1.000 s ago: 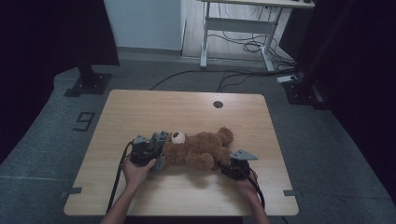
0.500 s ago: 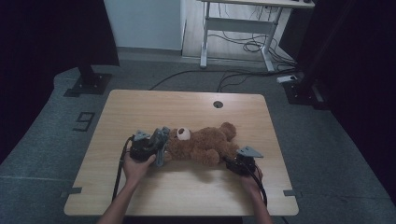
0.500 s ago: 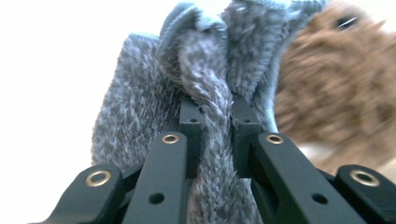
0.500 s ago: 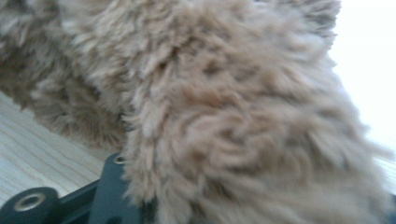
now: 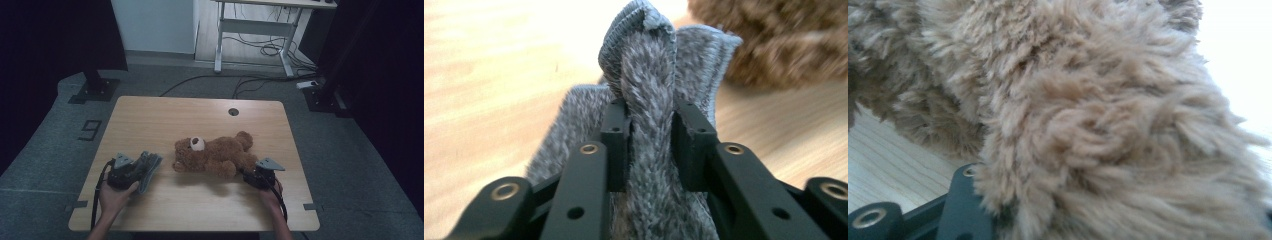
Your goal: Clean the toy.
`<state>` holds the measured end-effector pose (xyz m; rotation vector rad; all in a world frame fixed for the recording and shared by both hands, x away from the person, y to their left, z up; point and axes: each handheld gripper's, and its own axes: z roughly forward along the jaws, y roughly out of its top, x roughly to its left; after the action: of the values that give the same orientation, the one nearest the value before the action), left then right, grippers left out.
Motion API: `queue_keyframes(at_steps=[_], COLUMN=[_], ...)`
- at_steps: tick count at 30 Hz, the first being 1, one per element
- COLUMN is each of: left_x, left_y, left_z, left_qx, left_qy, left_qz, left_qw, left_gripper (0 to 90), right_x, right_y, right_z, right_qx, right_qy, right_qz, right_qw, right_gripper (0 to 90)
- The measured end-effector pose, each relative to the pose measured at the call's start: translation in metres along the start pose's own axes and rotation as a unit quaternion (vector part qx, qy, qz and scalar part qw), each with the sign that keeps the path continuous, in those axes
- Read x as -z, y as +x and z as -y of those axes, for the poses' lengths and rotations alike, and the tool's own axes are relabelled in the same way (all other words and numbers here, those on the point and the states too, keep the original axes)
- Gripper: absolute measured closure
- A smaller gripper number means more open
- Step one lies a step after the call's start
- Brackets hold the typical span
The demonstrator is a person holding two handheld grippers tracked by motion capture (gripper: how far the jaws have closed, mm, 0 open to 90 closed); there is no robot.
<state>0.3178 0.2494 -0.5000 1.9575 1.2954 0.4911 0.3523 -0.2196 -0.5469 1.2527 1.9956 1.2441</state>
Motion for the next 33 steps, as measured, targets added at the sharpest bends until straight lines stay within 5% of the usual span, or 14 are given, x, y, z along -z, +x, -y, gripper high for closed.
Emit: queue_keyframes(at_steps=[9,16,23,33], left_x=[-0.009,0.003,0.009,0.007], left_y=[0.004,0.002,-0.014,-0.043], left_z=[0.009,0.003,-0.004,-0.003], left_qx=[0.020,0.016,0.008,-0.021], left_qy=[0.039,0.007,-0.021,-0.034], left_qz=[0.012,0.018,0.045,0.063], left_qw=[0.9990,0.9997,0.9987,0.9972], left_gripper=[52.8,36.8,34.8,34.5], right_x=[0.002,0.007,0.022,0.050], right_y=[-0.002,-0.001,-0.001,-0.005], right_z=[0.001,0.000,-0.004,0.001], right_qx=[-0.002,-0.003,-0.015,-0.031], right_qy=[-0.003,-0.014,-0.038,-0.047], right_qz=[-0.006,-0.007,-0.011,-0.033], right_qw=[1.0000,0.9999,0.9991,0.9979], right_gripper=[44.3,37.1,24.4,19.8])
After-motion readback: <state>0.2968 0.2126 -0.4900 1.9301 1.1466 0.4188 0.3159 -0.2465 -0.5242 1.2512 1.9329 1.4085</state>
